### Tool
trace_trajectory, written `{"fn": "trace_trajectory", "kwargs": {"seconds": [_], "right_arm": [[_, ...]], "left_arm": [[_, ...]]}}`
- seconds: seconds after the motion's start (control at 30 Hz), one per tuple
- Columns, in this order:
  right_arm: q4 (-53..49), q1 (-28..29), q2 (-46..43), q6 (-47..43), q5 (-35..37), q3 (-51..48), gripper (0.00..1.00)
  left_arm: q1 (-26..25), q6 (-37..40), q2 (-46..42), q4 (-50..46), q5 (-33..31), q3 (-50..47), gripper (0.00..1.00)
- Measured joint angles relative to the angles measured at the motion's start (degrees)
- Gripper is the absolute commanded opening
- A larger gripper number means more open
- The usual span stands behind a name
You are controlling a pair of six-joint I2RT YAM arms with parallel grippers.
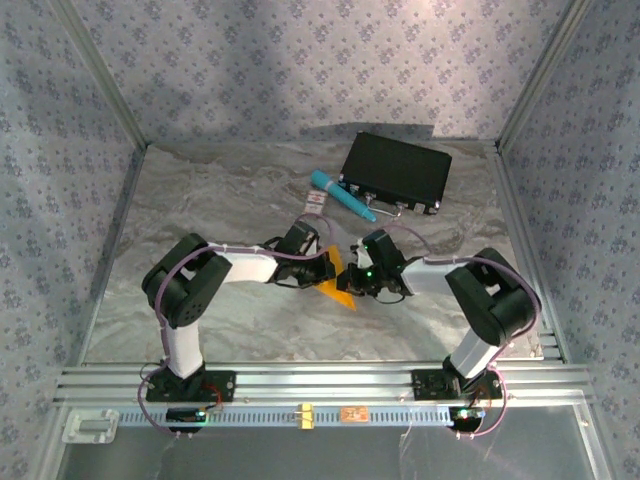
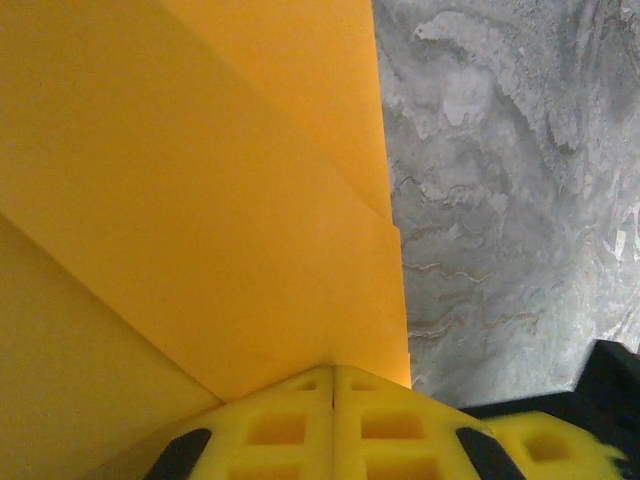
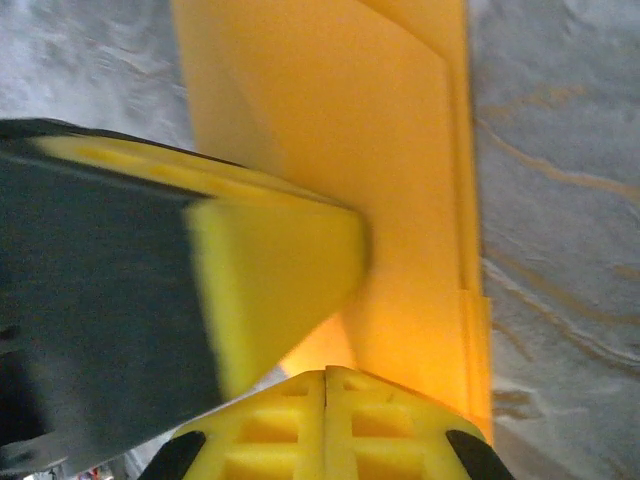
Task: Fold a paper plane with a square sheet of paper (pick it up from the middle)
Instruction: Fourth fold the wing at the center of the table.
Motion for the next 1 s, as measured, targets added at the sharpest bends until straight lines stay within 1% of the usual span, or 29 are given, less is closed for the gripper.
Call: {"fn": "trace_trajectory", "kwargs": {"seconds": [0.2,0.67,0.83,0.93,1.0], "right_arm": [[2.4,-0.2,-1.2,-0.6,-0.4,-2.5,0.03],[-4.8,-1.4,-12.9,-2.1,0.1,-10.9,0.05],[-7.0,-1.5,-16.3,-2.1,0.2,-9.2,0.04],[-6.7,-1.6,-15.4,-2.1,0.2,-6.4,0.04],[-5.7,-1.6,-12.9,-2.1,0.0,-4.4,0.04]], "left_arm": [[0.0,0.0,0.0,0.0,0.2,0.0,0.00],[0.4,0.0,0.1,0.1,1.1,0.0,0.00],[0.7,0.2,0.2,0.2,1.1,0.0,0.00],[0.8,0.4,0.2,0.3,1.1,0.0,0.00],[0.8,0.4,0.2,0.3,1.1,0.0,0.00]]}}
